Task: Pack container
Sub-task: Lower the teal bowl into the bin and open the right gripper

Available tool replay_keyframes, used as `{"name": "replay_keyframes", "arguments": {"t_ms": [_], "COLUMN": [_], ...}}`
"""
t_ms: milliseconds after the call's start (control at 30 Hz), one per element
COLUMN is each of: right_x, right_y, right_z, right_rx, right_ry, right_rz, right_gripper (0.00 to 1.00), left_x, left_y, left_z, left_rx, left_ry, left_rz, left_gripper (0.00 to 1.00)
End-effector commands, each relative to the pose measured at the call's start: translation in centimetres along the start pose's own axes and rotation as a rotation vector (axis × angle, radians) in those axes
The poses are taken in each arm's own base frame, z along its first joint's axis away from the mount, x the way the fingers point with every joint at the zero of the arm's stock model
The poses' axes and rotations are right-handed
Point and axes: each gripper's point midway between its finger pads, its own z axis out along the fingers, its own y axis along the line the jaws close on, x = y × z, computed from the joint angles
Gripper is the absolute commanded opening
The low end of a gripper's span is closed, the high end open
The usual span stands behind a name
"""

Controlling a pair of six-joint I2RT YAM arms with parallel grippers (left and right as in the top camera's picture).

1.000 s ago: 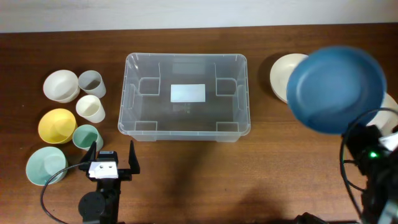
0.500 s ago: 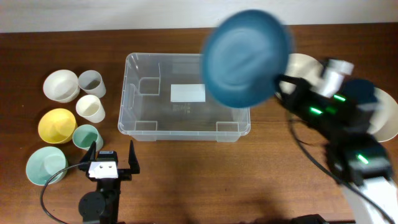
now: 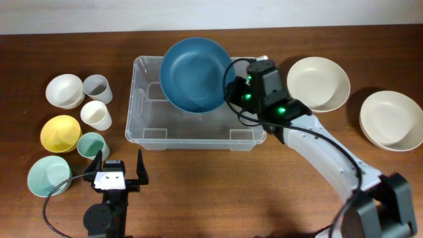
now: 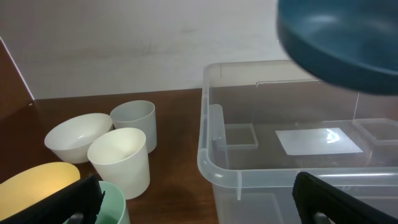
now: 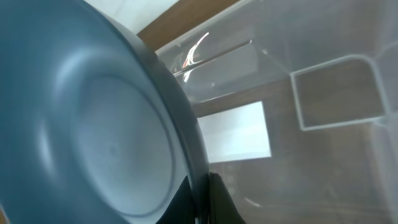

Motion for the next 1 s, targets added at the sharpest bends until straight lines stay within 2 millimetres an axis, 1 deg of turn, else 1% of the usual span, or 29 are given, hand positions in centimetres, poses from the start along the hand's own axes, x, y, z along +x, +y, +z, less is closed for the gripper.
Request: {"name": "replay_keyframes", "arguments": {"t_ms": [0,100,133,233,333,467,733,833,967], "right_x": [0.9,2.8,4.0,5.4,6.2,6.8,8.6,9.2,9.4], "right_y": [1.0,0.5,0.2,0.0,-0.4,-0.7,-1.4,-1.6,-1.5], "right_z": [1.6,3.2,4.0,5.1,5.7,6.0,7.0,7.5,7.5], "right_rx": [-0.002,0.022,0.033,0.046,0.055,0.064,0.060,0.061,0.052], "right_ry": [0.010,0.057,0.083,0.112,0.129,0.148,0.223,0.246,0.260], "right_rz": [0.026,0.036,0.039,0.051,0.047,0.048,0.065,0.082,0.083], "right_gripper": [0.04,0.04,0.04,0.04,0.04,0.04,0.05,0.09,0.10], "left_x": [0.1,0.1,0.1,0.1,0.1,0.1,0.1,0.1,0.1], "left_y": [-0.1,-0.1,-0.1,-0.1,-0.1,-0.1,-0.1,-0.1,-0.1], "left_z": [0.0,0.0,0.0,0.0,0.0,0.0,0.0,0.0,0.0], "left_rx": [0.004,0.004,0.004,0.004,0.004,0.004,0.004,0.004,0.004], "left_ry": [0.003,0.003,0.003,0.003,0.003,0.003,0.003,0.003,0.003], "left_rz": [0.016,0.016,0.016,0.016,0.016,0.016,0.016,0.016,0.016], "left_gripper": [1.00,1.00,1.00,1.00,1.00,1.00,1.00,1.00,1.00]}}
